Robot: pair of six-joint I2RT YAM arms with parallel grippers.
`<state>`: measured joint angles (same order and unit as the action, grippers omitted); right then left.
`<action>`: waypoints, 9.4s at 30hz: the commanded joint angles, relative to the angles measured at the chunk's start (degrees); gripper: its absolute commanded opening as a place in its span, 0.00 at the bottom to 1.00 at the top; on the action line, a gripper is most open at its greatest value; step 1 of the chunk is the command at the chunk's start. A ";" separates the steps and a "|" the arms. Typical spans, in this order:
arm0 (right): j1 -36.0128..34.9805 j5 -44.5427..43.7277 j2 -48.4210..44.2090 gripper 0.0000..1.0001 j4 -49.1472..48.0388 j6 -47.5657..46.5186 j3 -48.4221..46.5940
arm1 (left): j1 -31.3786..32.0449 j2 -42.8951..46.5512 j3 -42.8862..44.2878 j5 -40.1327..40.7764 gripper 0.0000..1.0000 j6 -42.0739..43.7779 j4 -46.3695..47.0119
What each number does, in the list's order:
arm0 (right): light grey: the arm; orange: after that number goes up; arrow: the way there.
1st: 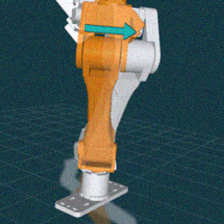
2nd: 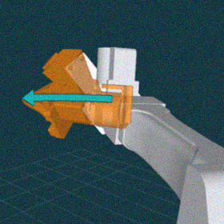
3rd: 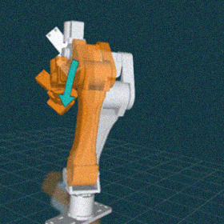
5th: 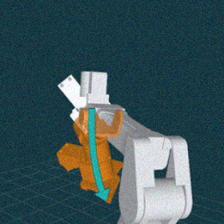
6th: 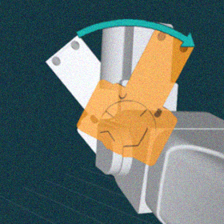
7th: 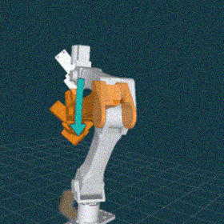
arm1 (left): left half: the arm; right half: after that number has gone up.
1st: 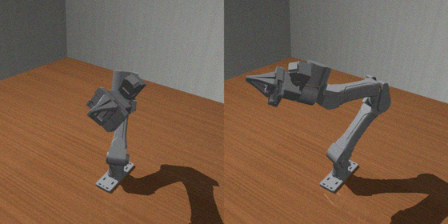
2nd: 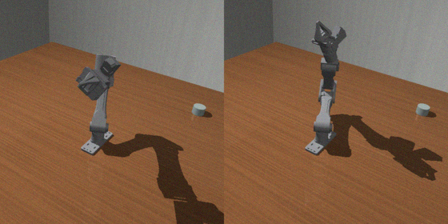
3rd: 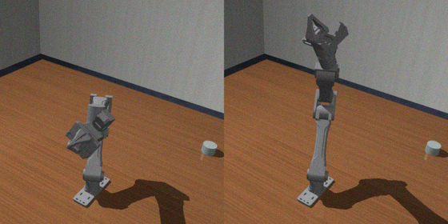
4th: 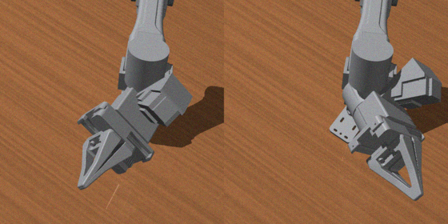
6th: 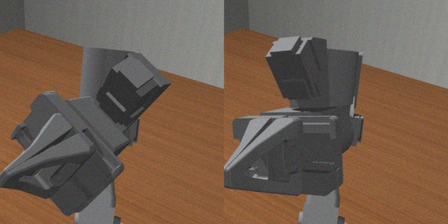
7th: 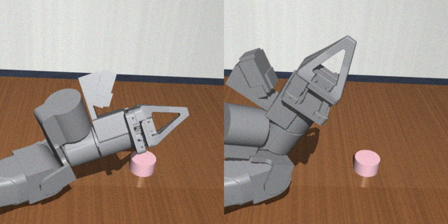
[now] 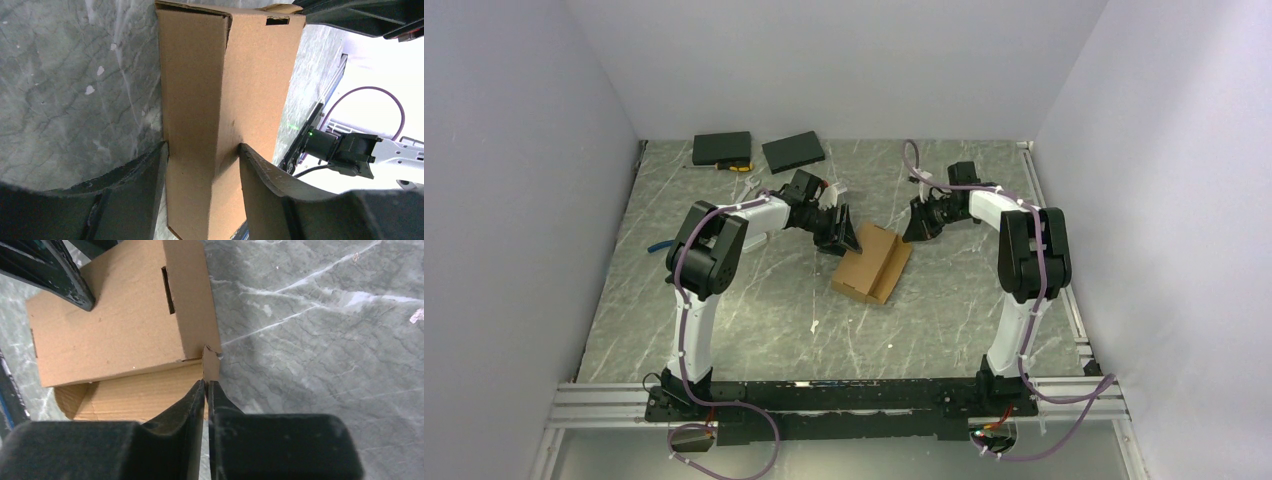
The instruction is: Fold the paper box
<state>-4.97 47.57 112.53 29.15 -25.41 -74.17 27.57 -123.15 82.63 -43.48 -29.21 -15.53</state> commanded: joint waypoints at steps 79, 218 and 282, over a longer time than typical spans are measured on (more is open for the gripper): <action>-1.46 -1.15 -5.27 0.19 -0.78 0.79 0.08 | 0.11 -6.27 8.69 0.67 0.62 4.87 -8.22; -13.22 -20.52 -15.09 0.00 -7.11 1.56 11.52 | -4.40 11.15 -11.08 17.88 0.09 -5.60 1.30; -13.99 -16.68 -15.38 0.32 5.65 -16.33 9.69 | -3.85 6.96 -6.61 22.24 0.10 -10.27 3.47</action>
<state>-19.92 31.14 101.36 36.34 -49.95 -67.94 25.85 -114.30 70.54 -20.32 -43.48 -8.75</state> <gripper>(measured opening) 0.298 0.098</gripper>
